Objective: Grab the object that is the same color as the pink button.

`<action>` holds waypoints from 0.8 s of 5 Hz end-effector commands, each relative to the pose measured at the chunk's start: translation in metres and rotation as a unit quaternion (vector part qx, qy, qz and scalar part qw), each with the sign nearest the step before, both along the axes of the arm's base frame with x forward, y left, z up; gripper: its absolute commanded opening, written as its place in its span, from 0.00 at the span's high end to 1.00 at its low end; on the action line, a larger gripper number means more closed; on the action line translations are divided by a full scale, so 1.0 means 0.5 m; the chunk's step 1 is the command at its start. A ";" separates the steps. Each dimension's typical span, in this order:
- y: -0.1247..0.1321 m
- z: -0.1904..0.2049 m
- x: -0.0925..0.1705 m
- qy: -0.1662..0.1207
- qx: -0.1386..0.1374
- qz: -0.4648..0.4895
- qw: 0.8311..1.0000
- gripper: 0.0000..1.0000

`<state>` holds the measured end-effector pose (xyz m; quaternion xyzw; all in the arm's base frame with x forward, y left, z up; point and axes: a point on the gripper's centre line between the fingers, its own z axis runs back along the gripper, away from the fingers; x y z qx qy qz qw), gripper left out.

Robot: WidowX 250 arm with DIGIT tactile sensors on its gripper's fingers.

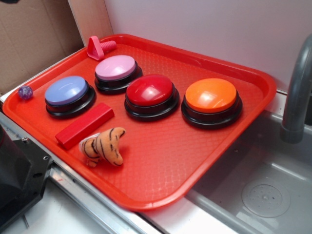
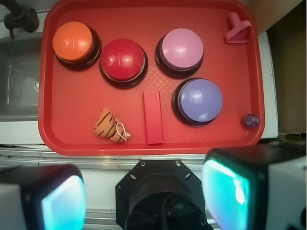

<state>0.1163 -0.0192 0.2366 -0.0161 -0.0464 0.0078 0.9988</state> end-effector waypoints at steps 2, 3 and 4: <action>0.020 -0.014 0.036 -0.011 -0.004 0.044 0.999 0.00; 0.050 -0.028 0.078 -0.037 0.003 0.106 0.994 0.00; 0.103 -0.058 0.127 -0.048 0.016 0.184 0.982 0.00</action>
